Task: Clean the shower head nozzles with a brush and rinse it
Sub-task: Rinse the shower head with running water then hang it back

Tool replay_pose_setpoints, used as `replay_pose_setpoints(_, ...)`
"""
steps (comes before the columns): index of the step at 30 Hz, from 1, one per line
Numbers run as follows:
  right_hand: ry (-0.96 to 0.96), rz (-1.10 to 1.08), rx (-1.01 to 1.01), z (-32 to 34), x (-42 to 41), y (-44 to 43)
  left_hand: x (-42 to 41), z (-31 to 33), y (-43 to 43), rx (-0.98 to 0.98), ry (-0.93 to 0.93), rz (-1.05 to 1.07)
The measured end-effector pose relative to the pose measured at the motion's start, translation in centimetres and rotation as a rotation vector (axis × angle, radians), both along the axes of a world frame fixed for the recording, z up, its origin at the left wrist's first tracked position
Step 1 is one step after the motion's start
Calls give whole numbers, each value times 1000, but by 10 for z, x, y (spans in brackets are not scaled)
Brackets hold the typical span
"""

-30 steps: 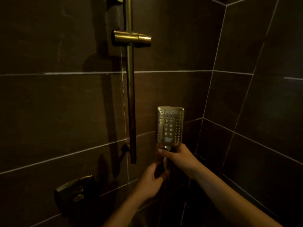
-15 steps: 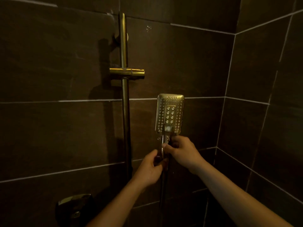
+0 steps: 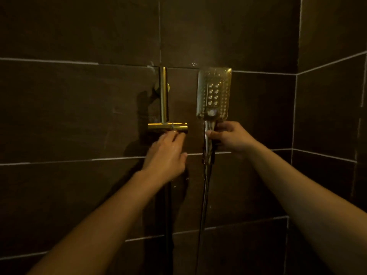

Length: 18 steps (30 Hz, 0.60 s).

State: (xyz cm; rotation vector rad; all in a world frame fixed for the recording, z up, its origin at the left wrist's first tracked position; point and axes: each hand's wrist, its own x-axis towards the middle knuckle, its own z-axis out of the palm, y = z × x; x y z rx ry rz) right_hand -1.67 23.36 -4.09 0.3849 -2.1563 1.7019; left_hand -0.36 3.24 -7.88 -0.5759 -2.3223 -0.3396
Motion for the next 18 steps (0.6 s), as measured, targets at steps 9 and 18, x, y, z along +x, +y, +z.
replay_pose_setpoints(9, 119, -37, 31, 85, -22, -29, -17, 27, -43, -186, -91, 191)
replay_pose_setpoints(18, 188, -32, 68, 120, -29, -48, -17, 36, -44, -274, -159, 219)
